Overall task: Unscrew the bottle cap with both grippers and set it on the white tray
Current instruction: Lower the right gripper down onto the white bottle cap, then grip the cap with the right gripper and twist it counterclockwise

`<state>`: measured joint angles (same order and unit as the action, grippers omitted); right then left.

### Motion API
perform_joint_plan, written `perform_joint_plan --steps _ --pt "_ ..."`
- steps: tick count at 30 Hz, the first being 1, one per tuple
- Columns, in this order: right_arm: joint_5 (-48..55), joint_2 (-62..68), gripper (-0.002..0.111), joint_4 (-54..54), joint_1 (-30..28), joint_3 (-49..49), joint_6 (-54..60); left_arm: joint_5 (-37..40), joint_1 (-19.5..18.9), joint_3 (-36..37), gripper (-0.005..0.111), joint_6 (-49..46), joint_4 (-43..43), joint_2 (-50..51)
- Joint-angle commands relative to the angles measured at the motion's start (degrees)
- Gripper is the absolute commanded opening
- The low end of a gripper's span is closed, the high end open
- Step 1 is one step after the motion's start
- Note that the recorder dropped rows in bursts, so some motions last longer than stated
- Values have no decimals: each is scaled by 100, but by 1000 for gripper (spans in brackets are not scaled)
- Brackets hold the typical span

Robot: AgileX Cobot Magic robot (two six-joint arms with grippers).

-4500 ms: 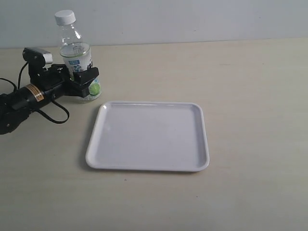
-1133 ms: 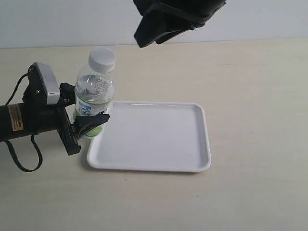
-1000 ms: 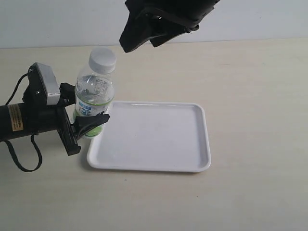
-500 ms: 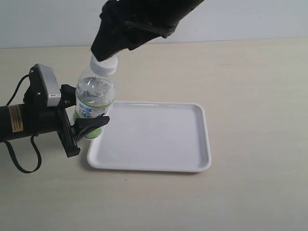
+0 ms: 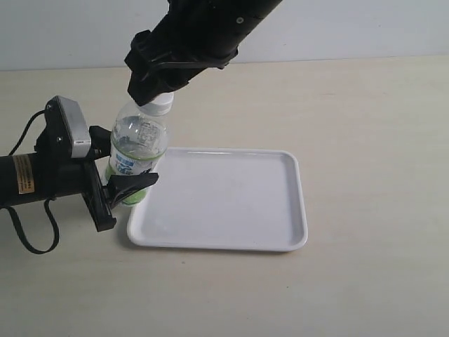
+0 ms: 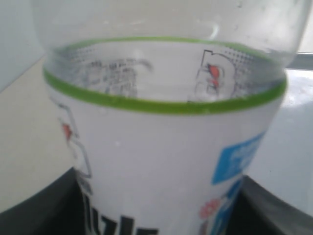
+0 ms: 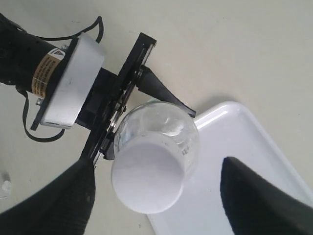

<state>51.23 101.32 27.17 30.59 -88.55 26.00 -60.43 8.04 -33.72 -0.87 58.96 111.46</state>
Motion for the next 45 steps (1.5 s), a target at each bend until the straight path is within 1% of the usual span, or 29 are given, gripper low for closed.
perform_joint_plan --steps 1,13,16,21,24,25,30,31,37,42,45 --pt "-42 8 69 -16 12 -54 -44 -258 8 23 0 -42 -57 -42" --pt "21 145 68 -16 12 -54 -44 -380 8 23 0 -42 -41 -42" --pt "-19 145 64 -16 12 -54 -44 -380 8 23 0 -42 -41 -42" --pt "-19 145 53 -16 12 -54 -44 -380 8 23 0 -42 -41 -42" --pt "-19 145 45 -16 12 -54 -44 -380 8 23 0 -42 -41 -42" --pt "-19 145 39 -16 12 -54 -44 -380 8 23 0 -42 -41 -42" --pt "-38 145 5 -16 12 -54 -32 -392 8 23 0 -42 14 -42" --pt "-38 145 0 -16 12 -54 -18 -392 8 23 0 -42 42 -42" --pt "-55 145 0 -16 12 -54 442 -392 8 23 0 6 71 -42" --pt "-70 145 0 -16 12 -54 1259 -411 8 23 0 19 84 -42" --pt "-223 145 0 -16 12 -54 1496 -440 8 23 0 19 129 -42"
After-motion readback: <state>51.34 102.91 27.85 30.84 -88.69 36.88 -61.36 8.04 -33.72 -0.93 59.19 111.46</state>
